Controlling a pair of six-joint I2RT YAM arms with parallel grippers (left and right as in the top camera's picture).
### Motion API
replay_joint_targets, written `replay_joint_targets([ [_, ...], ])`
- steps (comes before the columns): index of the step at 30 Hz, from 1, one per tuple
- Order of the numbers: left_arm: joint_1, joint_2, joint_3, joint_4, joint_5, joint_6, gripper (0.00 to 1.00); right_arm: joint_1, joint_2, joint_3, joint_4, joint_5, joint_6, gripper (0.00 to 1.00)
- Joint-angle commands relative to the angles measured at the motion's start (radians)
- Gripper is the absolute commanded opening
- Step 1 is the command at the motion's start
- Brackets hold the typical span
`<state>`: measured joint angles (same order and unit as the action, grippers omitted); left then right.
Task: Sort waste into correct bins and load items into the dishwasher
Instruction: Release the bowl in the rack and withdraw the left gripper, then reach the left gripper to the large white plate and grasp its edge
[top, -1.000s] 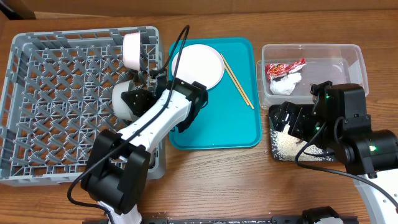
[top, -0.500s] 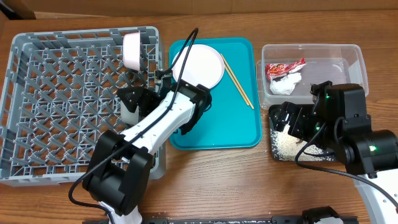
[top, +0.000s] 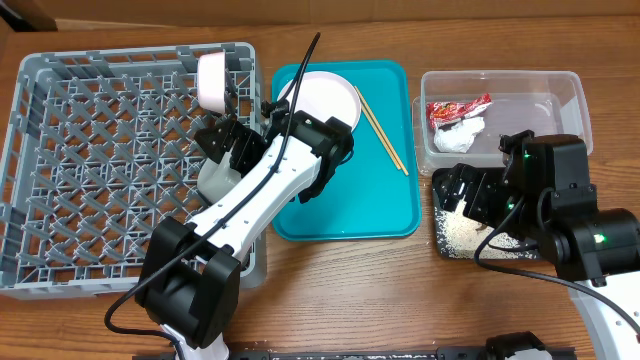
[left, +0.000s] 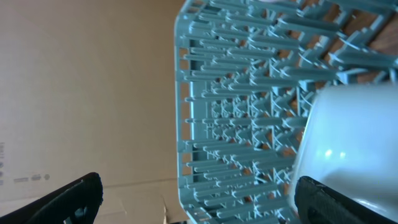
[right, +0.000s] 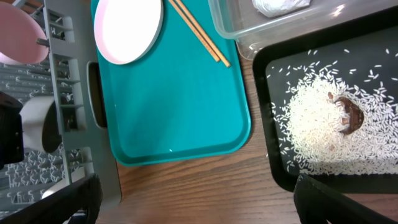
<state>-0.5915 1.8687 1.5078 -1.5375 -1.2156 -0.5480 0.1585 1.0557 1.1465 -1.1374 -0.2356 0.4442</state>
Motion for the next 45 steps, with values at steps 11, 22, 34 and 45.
replay_joint_targets([
  [11,0.003,0.008,0.367,0.012,0.483,0.051,0.98,-0.003,-0.003,0.020,0.005,0.007,-0.004,1.00],
  [22,0.003,0.058,0.389,0.484,1.095,0.274,0.95,-0.003,-0.003,0.020,0.005,0.007,-0.004,1.00],
  [34,0.042,0.352,0.377,0.546,1.113,0.684,0.86,-0.003,-0.003,0.020,0.005,0.007,-0.003,1.00],
  [45,0.100,0.431,0.377,0.641,1.112,0.736,0.75,-0.003,-0.003,0.020,0.005,0.007,-0.003,1.00],
])
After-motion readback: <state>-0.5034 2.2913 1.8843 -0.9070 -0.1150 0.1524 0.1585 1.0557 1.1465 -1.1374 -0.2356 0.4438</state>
